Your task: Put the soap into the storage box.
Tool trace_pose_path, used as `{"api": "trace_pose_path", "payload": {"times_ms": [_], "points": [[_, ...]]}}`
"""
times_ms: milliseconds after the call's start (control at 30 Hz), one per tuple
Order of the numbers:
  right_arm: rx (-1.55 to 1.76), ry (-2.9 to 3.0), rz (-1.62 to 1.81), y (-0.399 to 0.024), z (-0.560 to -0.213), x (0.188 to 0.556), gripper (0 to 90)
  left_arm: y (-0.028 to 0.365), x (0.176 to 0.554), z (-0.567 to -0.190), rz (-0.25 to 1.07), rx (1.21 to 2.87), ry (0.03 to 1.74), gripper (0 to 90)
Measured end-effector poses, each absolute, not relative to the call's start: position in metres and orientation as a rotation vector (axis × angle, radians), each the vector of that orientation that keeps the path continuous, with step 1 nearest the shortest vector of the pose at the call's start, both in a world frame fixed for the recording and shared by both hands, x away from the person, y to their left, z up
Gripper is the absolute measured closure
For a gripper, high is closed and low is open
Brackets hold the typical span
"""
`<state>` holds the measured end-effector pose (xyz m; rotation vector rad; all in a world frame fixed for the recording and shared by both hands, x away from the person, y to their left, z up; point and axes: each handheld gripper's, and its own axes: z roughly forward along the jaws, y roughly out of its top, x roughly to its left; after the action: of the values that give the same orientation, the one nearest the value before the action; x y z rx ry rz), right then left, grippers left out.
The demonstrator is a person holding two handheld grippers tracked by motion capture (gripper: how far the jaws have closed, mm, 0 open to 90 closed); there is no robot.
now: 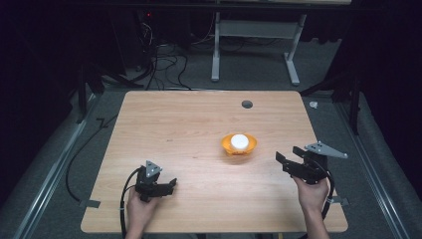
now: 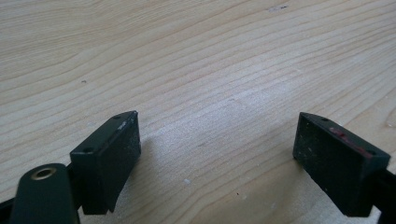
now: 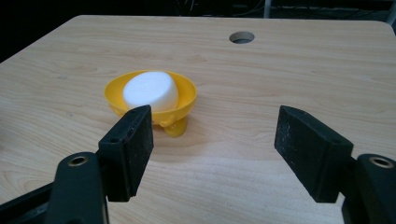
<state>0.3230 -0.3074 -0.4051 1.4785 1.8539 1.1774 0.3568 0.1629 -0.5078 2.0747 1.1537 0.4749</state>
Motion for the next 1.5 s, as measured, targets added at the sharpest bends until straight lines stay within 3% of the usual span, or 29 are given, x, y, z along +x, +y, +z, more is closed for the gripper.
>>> {"api": "trace_pose_path", "payload": {"times_ms": [1500], "points": [[1.526, 1.908, 1.181, -0.294, -0.452, 0.31, 29.5, 0.163, 0.357, -0.508, 0.475, 2.075, 1.154, 15.5]]}}
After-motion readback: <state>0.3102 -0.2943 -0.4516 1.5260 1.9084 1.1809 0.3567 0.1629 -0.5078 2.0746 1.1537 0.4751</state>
